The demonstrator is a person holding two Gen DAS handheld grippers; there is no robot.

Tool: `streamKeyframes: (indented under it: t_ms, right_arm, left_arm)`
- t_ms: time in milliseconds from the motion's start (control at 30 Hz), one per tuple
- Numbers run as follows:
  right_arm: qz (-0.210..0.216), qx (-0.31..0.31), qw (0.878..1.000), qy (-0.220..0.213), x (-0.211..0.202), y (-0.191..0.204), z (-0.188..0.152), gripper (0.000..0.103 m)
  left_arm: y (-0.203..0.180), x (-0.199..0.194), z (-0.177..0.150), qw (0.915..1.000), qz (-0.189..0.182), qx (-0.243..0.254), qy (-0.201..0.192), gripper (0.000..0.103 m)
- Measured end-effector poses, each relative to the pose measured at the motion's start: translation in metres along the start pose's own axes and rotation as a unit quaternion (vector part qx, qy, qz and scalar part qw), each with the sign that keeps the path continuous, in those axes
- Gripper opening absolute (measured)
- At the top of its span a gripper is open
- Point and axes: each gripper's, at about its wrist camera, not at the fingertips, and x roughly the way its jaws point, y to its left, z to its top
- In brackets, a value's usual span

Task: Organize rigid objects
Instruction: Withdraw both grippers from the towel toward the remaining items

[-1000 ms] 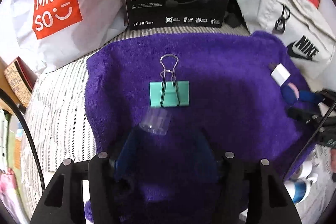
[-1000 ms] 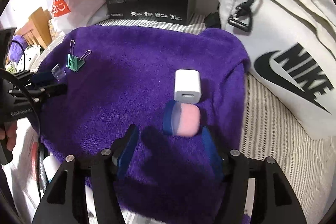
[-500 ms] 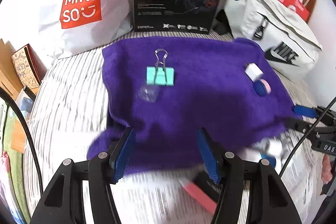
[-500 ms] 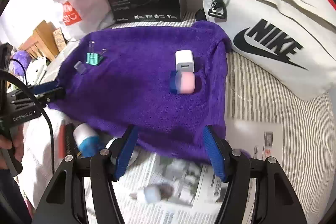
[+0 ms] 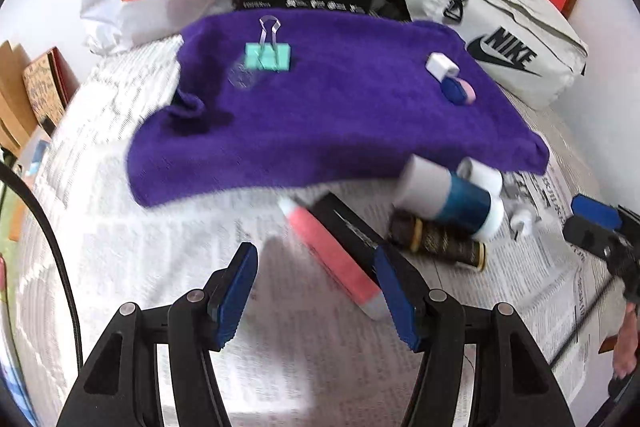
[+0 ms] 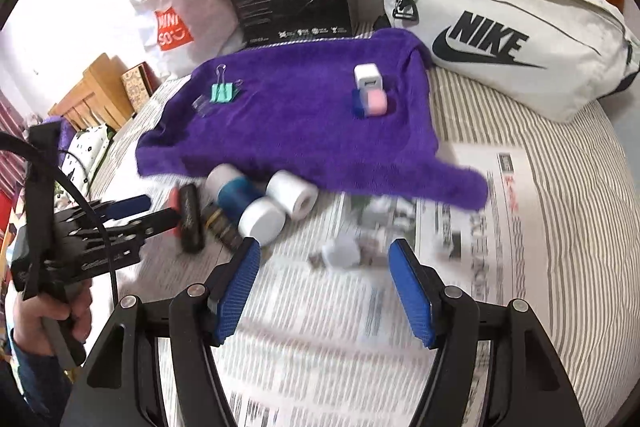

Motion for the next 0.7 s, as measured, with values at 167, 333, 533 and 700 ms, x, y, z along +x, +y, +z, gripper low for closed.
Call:
streamKeyframes:
  t_ms: [167,333,533,700]
  right_arm:
    - [0.003,0.019,1.000,0.000,-0.007,-0.001,-0.019,0.066]
    - [-0.003,0.030,1.000,-0.005,-0.010,-0.007,-0.027,0.067]
    - [0.002,0.037,0.999,-0.001,-0.006,-0.012,-0.033,0.067]
    - [0.002,0.036,0.999,0.003,-0.003,-0.012,-0.038,0.067]
  left_arm:
    - [-0.003,0.003,-0.003,1.0000,0.002,-0.002,-0.002,0.063]
    - [0.006,-0.002,-0.009,0.9997,0.026,-0.002,0.000,0.064]
    - [0.005,0.002,-0.008,0.9986,0.052,0.007,0.005,0.064]
    - [0.000,0.010,-0.004,0.9970,0.077,0.009,0.001,0.064]
